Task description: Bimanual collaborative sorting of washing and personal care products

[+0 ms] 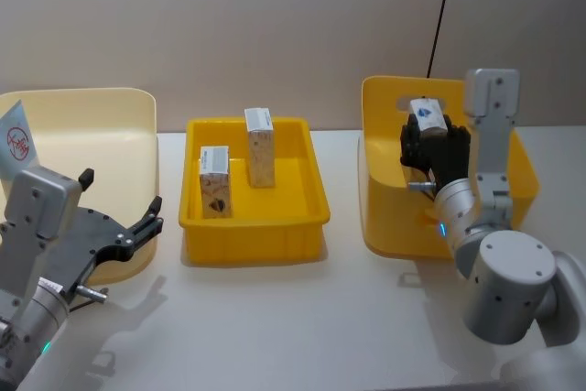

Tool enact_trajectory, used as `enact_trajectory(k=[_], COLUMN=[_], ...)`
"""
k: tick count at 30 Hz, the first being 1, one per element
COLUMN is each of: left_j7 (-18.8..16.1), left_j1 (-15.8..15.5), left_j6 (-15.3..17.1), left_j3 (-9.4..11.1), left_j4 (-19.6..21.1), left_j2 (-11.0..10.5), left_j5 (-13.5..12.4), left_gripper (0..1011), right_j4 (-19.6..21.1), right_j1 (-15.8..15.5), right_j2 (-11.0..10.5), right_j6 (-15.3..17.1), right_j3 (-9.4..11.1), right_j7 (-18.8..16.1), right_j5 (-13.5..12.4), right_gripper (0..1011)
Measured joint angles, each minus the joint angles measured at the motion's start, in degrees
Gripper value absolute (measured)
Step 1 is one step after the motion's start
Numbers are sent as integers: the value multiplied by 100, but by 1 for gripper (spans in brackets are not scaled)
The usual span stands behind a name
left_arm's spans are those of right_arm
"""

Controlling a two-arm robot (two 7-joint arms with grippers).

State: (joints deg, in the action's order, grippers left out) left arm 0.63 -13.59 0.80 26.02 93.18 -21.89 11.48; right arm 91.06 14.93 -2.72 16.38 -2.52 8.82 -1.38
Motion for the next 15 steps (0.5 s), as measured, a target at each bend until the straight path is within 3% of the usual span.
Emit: enact_trajectory(k=[9, 12, 15], left_j7=[0, 0, 0], left_j1=[0, 0, 0], left_j6=[0, 0, 0], left_j3=[0, 0, 0], left_j4=[0, 0, 0], left_j2=[0, 0, 0], left_j5=[0, 0, 0], left_gripper=[1003, 1003, 1003], right_j4=[-100, -121, -140], right_j1=[46, 58, 67], right_j2=[51, 64, 74], right_j6=[176, 211, 245], right_j3=[-14, -16, -17], right_j7=[-79, -92, -108], right_j5=[8, 10, 13], right_gripper=[435, 472, 585])
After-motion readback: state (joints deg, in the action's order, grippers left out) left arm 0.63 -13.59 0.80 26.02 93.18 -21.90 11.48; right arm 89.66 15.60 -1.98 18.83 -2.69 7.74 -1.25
